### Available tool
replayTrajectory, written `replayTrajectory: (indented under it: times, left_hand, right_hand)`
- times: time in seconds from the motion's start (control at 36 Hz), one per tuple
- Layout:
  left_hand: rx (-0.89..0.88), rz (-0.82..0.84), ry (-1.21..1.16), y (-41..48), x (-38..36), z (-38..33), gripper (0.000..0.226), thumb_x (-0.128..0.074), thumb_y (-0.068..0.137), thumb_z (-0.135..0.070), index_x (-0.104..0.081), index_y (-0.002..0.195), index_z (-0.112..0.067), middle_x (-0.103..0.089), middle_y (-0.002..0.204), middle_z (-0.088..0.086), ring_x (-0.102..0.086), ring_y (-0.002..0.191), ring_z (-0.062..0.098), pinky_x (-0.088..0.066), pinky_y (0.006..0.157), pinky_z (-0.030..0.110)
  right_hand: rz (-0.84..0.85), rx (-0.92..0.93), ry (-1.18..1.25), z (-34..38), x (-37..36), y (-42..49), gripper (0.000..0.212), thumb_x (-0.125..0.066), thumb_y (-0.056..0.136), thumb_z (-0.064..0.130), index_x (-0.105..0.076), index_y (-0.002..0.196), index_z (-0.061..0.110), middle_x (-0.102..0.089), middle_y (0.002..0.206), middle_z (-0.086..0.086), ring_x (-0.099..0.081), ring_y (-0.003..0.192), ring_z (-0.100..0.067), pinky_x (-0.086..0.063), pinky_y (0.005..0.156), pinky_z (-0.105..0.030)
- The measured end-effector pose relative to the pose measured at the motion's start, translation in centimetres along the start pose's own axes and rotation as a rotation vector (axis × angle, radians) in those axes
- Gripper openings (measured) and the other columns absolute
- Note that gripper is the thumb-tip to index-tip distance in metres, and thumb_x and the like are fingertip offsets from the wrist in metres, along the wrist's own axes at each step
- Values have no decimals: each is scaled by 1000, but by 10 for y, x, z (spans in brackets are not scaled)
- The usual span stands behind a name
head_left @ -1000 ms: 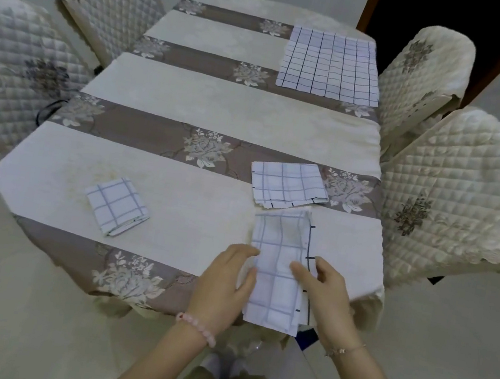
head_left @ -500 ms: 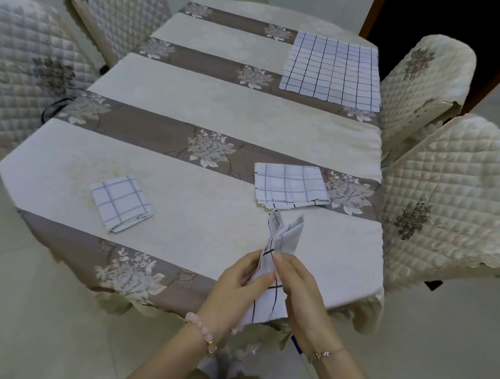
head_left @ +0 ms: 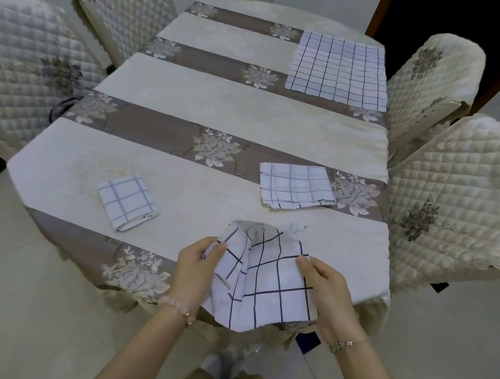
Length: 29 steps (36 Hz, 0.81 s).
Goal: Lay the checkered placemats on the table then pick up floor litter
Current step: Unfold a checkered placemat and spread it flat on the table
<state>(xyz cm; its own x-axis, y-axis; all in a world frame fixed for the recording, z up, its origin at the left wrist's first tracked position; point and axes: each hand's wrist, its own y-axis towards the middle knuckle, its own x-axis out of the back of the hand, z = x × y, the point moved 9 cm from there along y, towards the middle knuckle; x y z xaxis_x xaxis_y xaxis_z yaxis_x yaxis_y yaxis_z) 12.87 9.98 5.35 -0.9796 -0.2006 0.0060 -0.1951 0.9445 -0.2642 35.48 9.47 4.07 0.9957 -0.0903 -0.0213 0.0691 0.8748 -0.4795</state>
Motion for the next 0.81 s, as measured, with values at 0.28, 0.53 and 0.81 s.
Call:
replayTrajectory:
  times: [0.28,0.53,0.81]
  left_hand:
    - [120,-84,-80,15,16,14,34,-56,91,-7,-56,58,-12,-56,57,-1,-48,63,18,-39,59,29]
    - [168,-16,20,22,9,29,15,-55,91,-5,-66,99,1,-65,90,9,-57,86,19,-50,68,15]
    - [183,11,-57,22,17,27,16,-54,94,-14,-68,99,-10,-71,97,9,-67,87,19,-56,70,23]
  right_hand:
    - [88,-134,80,-20,-1,19,24,-61,88,31,-72,103,15,-74,91,0,-66,78,-14,-52,59,-23]
    - [109,-282,-14,-27,-14,45,37,-54,88,50,-68,99,18,-70,87,2,-61,70,-14,-49,58,-26]
    - [124,-114,-18,-4,-23,48,23,-63,89,23,-70,104,7,-72,96,-10,-64,81,-20,-54,70,-29]
